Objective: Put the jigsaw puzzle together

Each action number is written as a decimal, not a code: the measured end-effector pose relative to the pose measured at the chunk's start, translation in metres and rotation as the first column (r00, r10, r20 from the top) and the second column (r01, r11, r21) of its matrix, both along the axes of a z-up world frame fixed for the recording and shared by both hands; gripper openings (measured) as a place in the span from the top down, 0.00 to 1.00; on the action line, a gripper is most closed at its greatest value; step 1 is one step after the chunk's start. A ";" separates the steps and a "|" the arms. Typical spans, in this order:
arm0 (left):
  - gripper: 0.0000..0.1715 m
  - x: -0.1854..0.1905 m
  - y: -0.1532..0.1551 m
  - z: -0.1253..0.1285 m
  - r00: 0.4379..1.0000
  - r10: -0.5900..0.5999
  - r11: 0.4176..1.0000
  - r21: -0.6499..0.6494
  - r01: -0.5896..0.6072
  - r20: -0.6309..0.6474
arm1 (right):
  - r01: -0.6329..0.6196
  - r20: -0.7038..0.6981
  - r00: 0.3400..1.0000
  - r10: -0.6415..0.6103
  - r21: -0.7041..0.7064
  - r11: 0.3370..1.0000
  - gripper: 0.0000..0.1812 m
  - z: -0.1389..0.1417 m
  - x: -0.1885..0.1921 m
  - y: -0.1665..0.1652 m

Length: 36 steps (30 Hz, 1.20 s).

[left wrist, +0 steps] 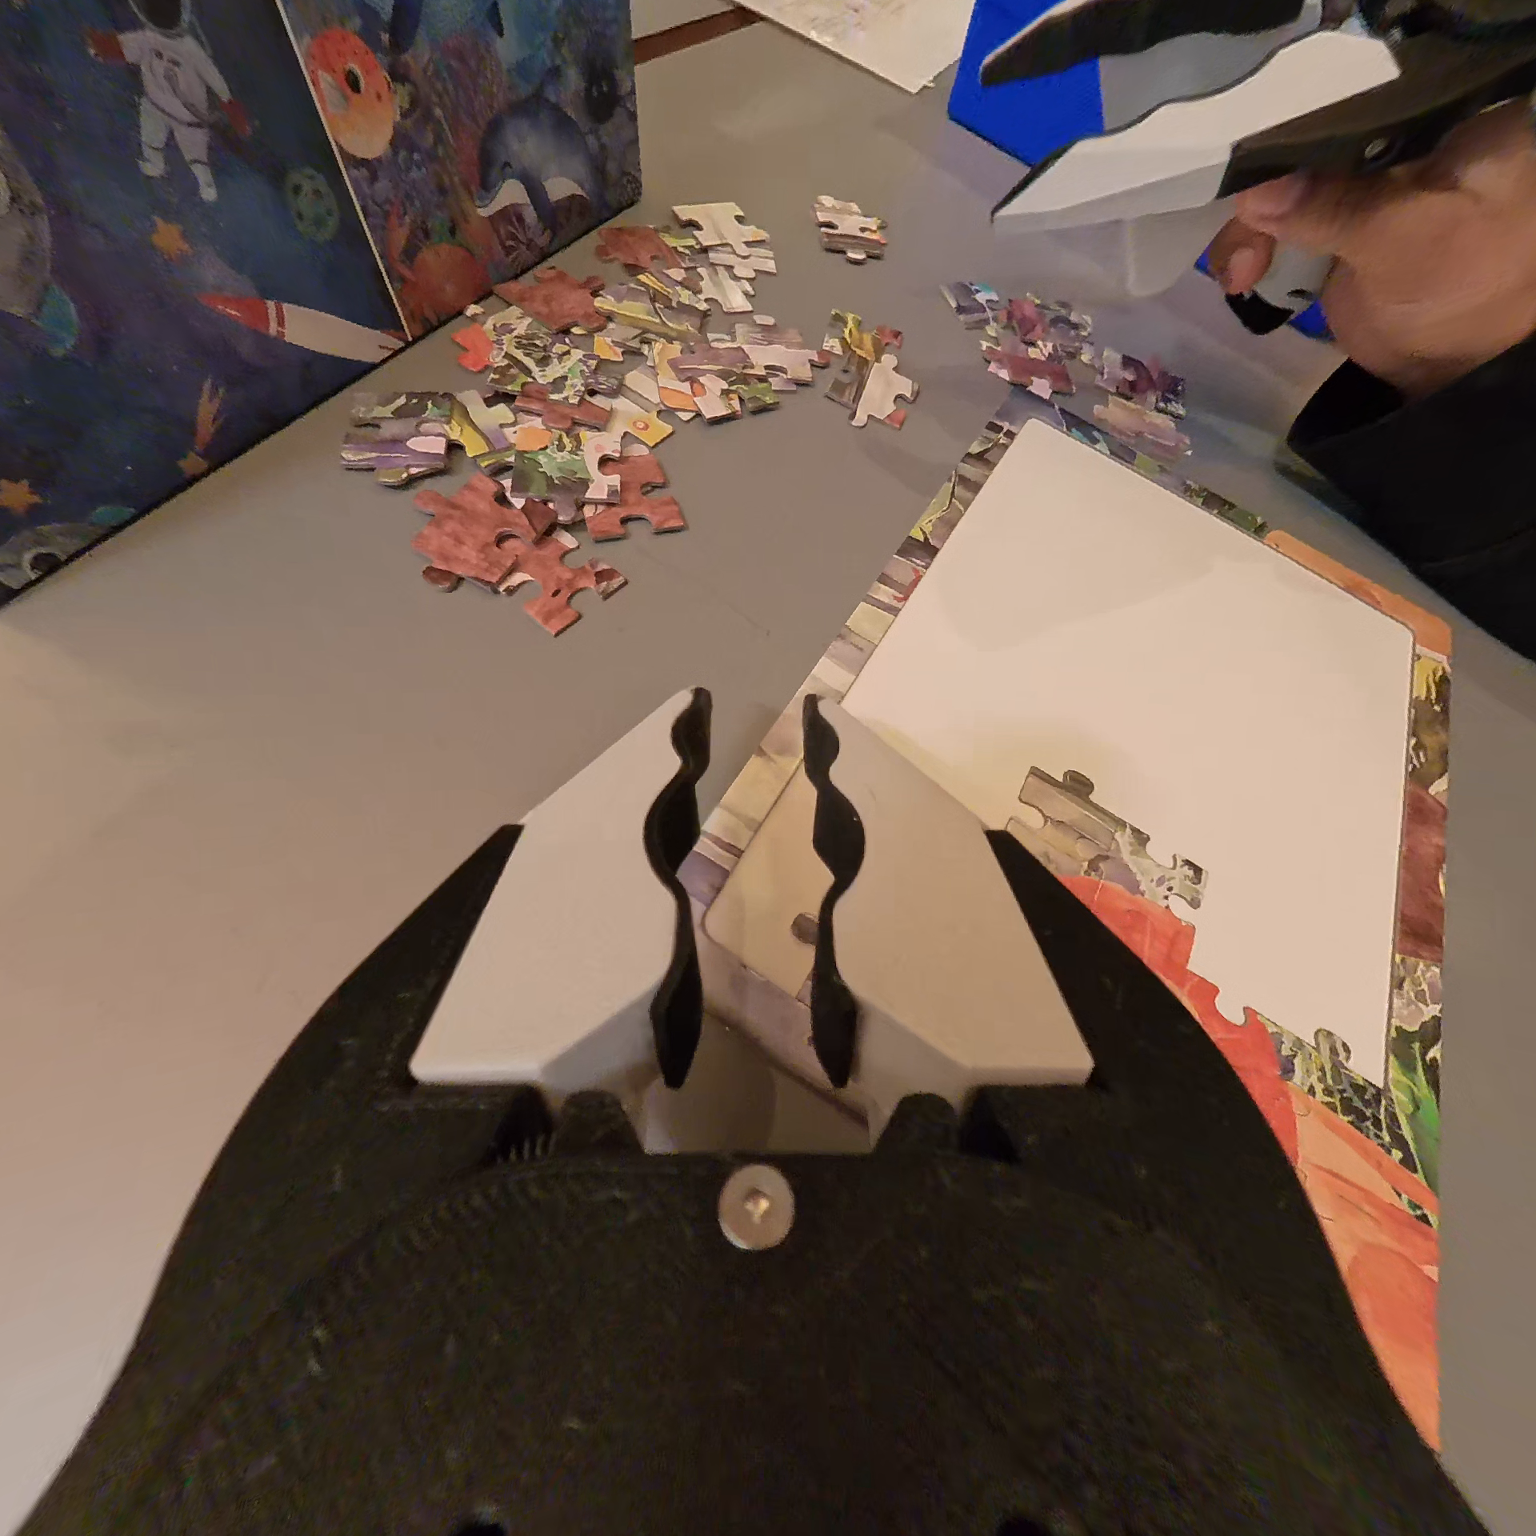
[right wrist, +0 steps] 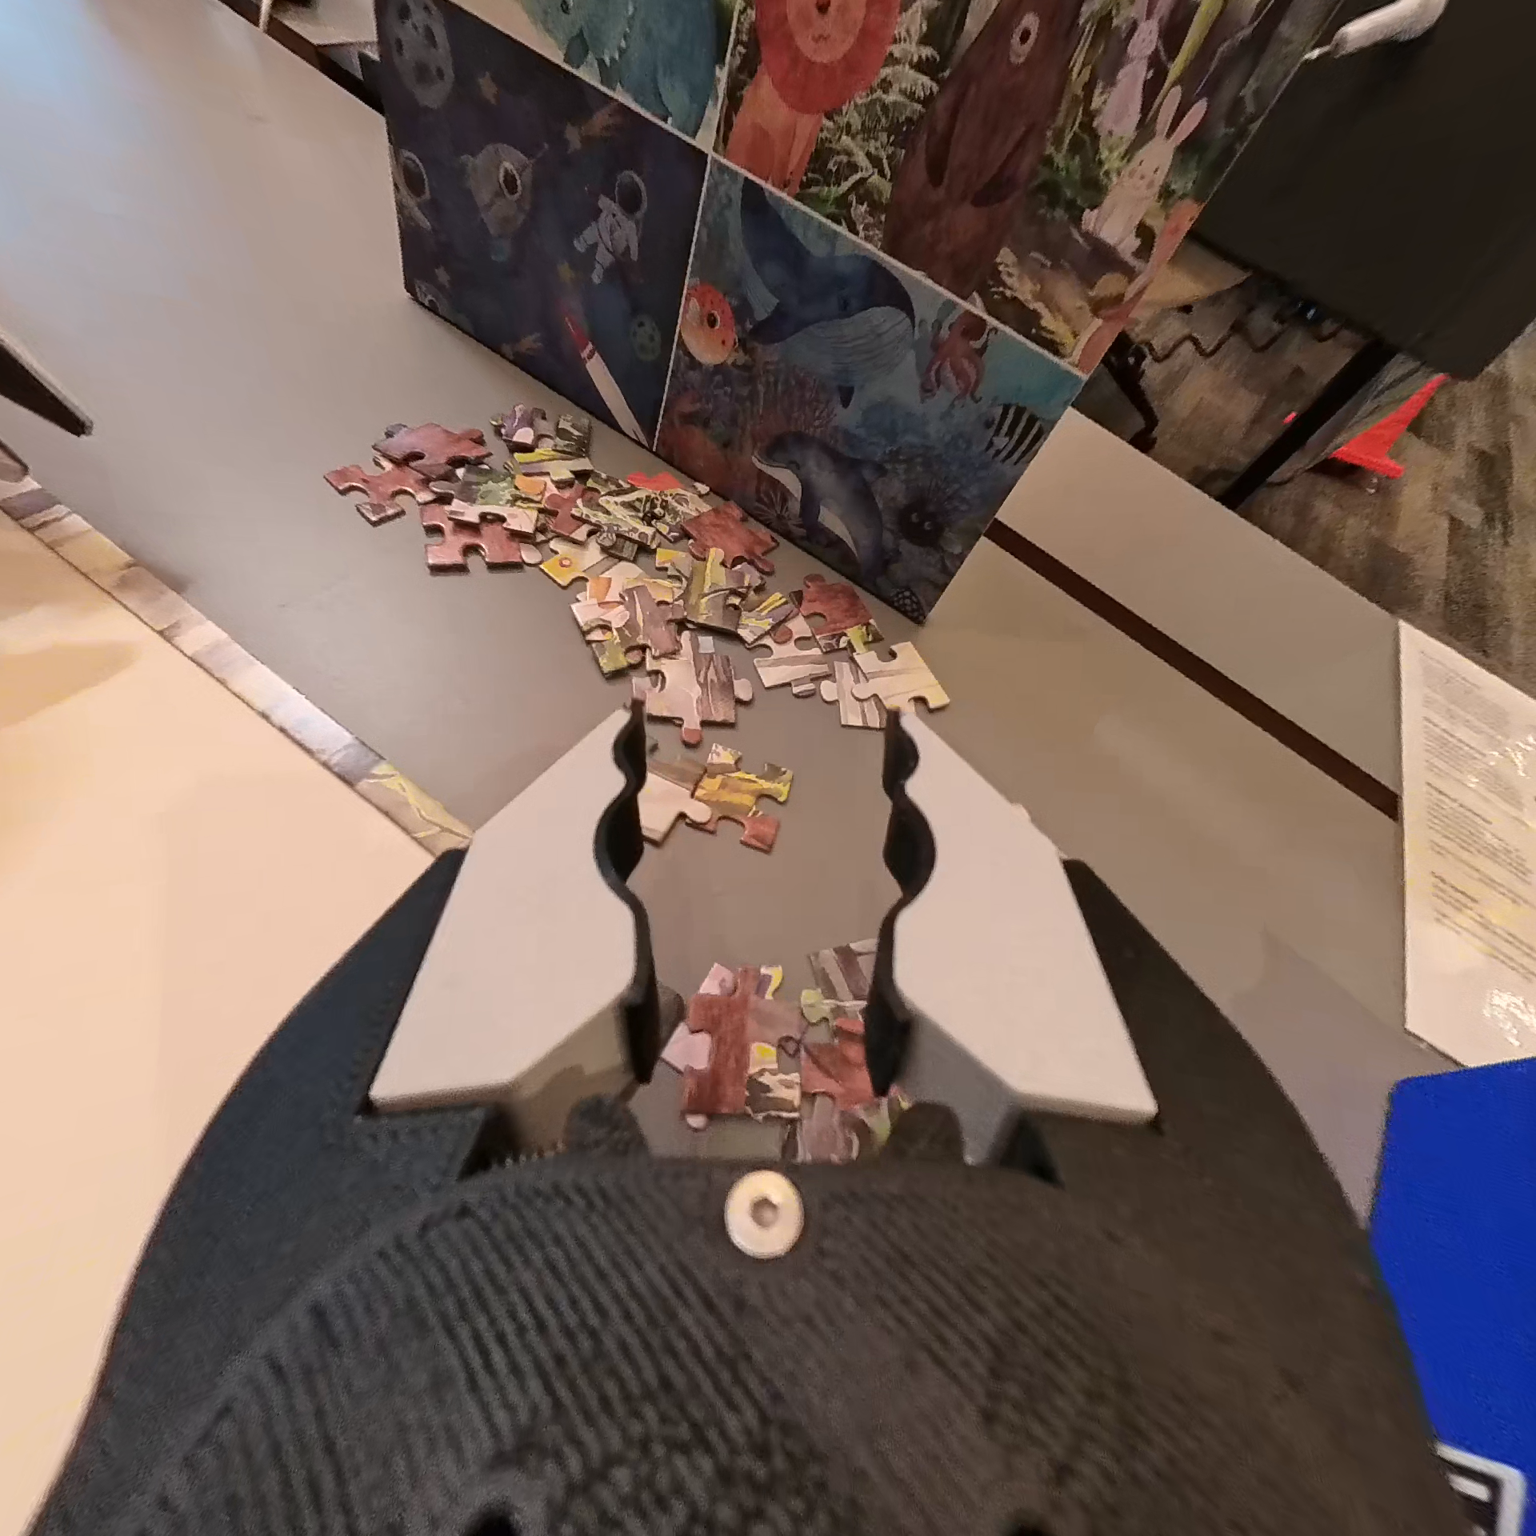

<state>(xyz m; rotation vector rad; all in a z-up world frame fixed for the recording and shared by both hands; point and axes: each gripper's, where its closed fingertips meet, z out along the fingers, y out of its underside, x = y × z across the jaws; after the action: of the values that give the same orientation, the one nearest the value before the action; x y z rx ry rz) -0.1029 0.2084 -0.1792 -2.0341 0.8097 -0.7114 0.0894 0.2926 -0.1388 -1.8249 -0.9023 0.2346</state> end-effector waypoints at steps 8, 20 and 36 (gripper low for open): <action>1.00 -0.002 -0.001 0.025 0.999 -0.004 0.992 0.123 -0.003 0.054 | -0.004 0.077 0.997 -0.006 0.124 0.992 0.68 0.022 -0.002 -0.009; 1.00 0.016 0.001 0.098 0.990 -0.087 0.937 0.345 0.043 0.113 | -0.019 -0.061 0.997 0.045 0.375 0.927 0.94 0.076 0.004 -0.027; 1.00 0.084 0.149 -0.002 0.931 -0.082 0.983 0.126 0.135 -0.356 | -0.113 -0.040 0.991 0.130 0.290 0.950 1.00 0.045 -0.010 -0.026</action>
<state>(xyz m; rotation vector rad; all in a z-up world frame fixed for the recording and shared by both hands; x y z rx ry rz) -0.0194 0.3578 -0.1815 -2.0176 1.1520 -0.3364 0.0791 0.2666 -0.0933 -1.4894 -0.9564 0.2212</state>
